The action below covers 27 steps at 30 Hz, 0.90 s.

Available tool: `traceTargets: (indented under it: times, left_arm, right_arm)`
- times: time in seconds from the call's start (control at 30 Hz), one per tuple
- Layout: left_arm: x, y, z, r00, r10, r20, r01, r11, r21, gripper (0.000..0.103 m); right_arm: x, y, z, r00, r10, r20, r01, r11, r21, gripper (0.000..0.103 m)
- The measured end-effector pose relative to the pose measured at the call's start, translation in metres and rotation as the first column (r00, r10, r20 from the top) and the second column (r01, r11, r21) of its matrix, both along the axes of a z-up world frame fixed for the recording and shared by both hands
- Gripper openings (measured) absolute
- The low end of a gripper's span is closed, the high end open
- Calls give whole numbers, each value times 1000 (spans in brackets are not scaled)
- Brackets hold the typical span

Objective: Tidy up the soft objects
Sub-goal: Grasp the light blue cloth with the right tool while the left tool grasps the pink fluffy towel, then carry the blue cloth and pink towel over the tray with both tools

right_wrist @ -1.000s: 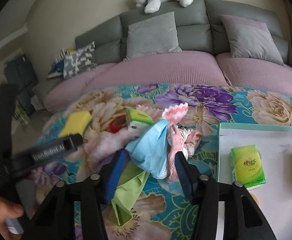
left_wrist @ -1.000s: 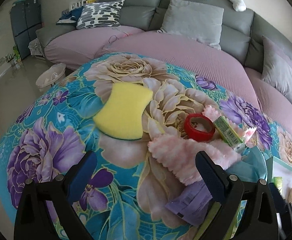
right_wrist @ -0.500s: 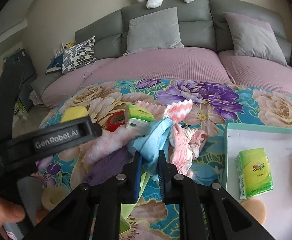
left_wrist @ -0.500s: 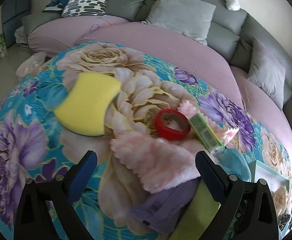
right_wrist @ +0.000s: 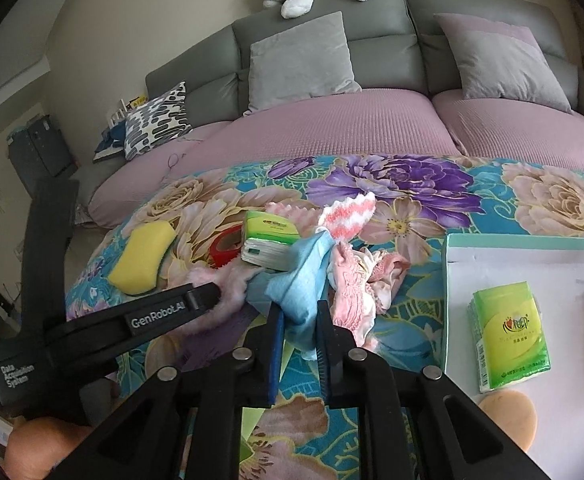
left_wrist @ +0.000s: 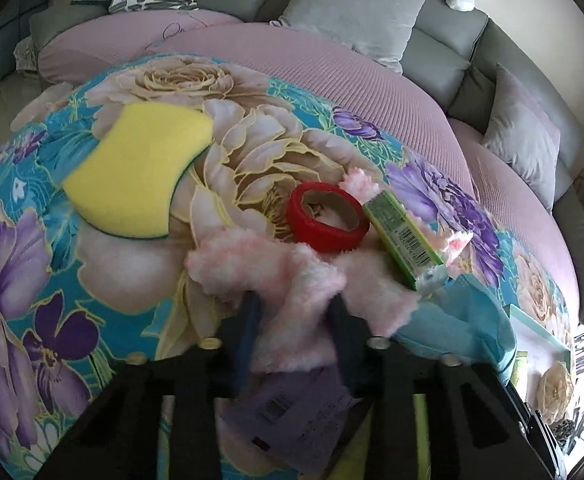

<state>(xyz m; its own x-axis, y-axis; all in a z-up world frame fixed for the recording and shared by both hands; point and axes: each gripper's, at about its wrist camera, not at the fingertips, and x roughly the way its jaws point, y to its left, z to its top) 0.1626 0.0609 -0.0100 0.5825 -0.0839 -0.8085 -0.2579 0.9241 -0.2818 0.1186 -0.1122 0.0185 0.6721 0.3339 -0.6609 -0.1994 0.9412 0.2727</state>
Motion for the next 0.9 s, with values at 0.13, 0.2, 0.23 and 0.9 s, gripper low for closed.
traceTargets:
  times: [0.13, 0.2, 0.23, 0.9]
  left_arm:
    - [-4, 2, 5, 1000, -3, 20, 3, 1000, -14, 12]
    - [-7, 2, 10, 999, -3, 38, 4, 1000, -16, 11]
    - [-8, 2, 13, 999, -2, 49, 3, 1000, -16, 10]
    - [-64, 9, 110, 905, -13, 426, 7, 1000, 18, 7]
  right_arm:
    - [-2, -3, 2, 1000, 1, 3, -1, 1000, 15, 15]
    - [-2, -5, 3, 1000, 0, 6, 0, 1000, 20, 14]
    - [-3, -6, 4, 1000, 1, 8, -1, 1000, 23, 13]
    - [-32, -37, 46, 988, -29, 153, 4, 987, 161, 11]
